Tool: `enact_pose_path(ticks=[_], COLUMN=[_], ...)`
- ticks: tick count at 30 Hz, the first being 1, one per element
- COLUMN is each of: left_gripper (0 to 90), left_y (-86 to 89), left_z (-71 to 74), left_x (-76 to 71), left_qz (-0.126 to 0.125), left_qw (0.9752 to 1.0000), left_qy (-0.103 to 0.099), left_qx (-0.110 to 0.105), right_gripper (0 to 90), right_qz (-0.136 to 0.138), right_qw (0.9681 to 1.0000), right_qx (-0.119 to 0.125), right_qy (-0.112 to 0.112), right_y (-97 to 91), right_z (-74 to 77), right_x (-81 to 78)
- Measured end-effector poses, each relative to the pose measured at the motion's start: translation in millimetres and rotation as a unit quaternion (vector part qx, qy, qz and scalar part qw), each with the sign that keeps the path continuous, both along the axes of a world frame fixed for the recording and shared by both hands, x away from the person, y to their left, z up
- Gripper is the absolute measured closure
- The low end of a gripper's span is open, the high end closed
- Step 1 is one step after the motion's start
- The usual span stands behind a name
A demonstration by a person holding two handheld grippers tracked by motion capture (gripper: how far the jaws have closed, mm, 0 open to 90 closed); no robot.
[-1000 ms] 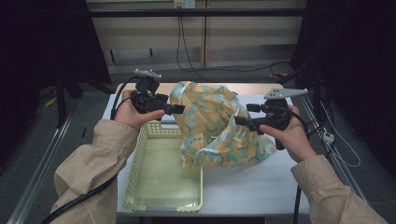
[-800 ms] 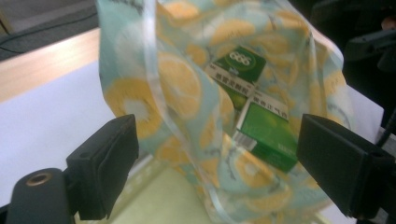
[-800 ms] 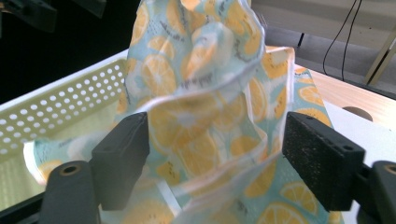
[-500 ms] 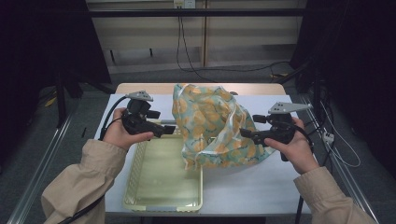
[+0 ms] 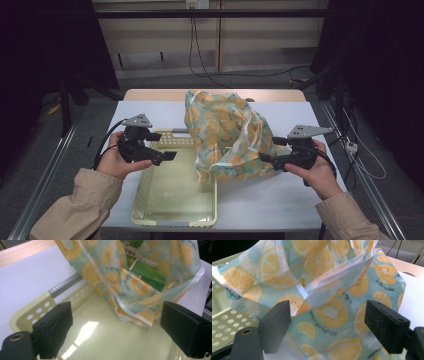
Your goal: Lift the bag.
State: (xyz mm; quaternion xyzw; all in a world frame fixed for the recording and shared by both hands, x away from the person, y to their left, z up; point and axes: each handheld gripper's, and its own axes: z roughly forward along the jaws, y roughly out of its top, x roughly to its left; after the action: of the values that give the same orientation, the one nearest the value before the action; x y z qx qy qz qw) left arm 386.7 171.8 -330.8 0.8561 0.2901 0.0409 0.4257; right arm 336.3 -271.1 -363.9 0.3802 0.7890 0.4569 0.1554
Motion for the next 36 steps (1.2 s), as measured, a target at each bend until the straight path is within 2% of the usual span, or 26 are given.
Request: enact_pose_path(ticks=[20,29,33,36], left_gripper=[8.6,8.2,8.1,8.2], left_y=[36.7,53.1,59.4,63.8], left_z=[-24.5,-35.7,-39.2,-41.7], left_x=[-24.9,-30.8,-35.1,-37.8], left_qz=[0.024,0.038,0.042,0.048], left_qw=[0.9997,0.9990,0.9989,0.9984], left_qy=[0.006,0.013,0.007,0.005], left_qx=[-0.006,-0.019,-0.021,-0.029], right_gripper=[21.4,21.5,21.4,21.4], right_qz=[-0.005,-0.005,-0.007,-0.008], right_qw=[0.9999,0.9999,0.9999,0.9998], right_qx=[-0.009,-0.015,-0.012,-0.019], right_qy=[0.005,0.003,0.001,-0.003], right_y=[-12.2,-14.5,-15.8,-15.7], right_z=[-26.6,-34.5,-37.3,-39.3], right_x=[-24.7,-33.5,-35.8,-37.9])
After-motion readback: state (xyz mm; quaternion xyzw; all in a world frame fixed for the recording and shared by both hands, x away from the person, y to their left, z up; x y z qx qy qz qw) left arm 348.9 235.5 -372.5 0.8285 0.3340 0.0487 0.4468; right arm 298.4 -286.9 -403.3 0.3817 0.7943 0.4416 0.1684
